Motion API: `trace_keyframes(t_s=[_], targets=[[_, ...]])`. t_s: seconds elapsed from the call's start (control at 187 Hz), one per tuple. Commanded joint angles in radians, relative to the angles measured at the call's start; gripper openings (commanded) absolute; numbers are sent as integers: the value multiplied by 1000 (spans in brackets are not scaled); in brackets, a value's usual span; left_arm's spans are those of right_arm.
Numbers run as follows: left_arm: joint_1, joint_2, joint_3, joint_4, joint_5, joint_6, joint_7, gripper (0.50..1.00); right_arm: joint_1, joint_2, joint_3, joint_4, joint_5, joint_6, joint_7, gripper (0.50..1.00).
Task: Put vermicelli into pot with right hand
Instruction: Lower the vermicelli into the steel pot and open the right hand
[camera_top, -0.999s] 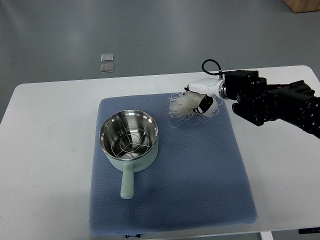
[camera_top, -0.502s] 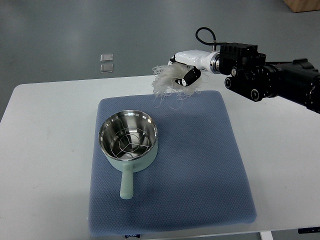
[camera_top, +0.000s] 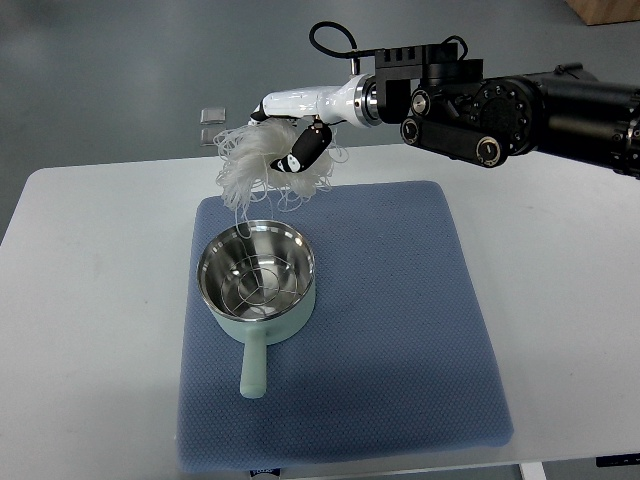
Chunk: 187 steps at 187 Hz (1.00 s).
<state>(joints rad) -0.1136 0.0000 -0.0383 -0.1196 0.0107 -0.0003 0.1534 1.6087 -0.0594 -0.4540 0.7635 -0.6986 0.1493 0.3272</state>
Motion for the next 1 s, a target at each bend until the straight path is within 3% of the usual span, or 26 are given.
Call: trace_keyframes(t_s=[0.0,0.305,0.614,0.625,0.63,0.636,0.641,0.652,0.657,0.684,0.689,0.721,0.85,0.994], targets=[[0,0,0,0,0,0,0,1000,5,9,0,39,-1,12,1,500],[0,0,0,0,0,2,0,1000,5,59,0,73,-1,65,20,500],[0,0,0,0,0,2,0,1000,-29,59,-17,66,-19,53,26,500],[0,0,0,0,0,2,0,1000,-29,59,-17,66,-19,52,27,511],[2,0,0,0,0,2,0,1000,-29,59,-17,66,-19,52,30,555],[2,0,0,0,0,2,0,1000,-29,59,-17,66,-19,52,30,556],[0,0,0,0,0,2,0,1000,-30,59,-17,66,-19,50,33,596],[0,0,0,0,0,2,0,1000,-30,59,-17,66,-19,50,33,596],[0,0,0,0,2,2,0,1000,-30,59,-17,66,-19,49,39,635],[0,0,0,0,0,2,0,1000,-30,59,-17,66,-16,45,49,709],[2,0,0,0,0,2,0,1000,-30,59,-17,66,-15,42,53,749],[2,0,0,0,0,2,0,1000,-30,59,-18,66,-13,38,67,817],[2,0,0,0,2,2,0,1000,-29,59,-22,66,-9,33,90,899],[0,0,0,0,0,2,0,1000,-26,59,-22,66,-7,42,110,913]])
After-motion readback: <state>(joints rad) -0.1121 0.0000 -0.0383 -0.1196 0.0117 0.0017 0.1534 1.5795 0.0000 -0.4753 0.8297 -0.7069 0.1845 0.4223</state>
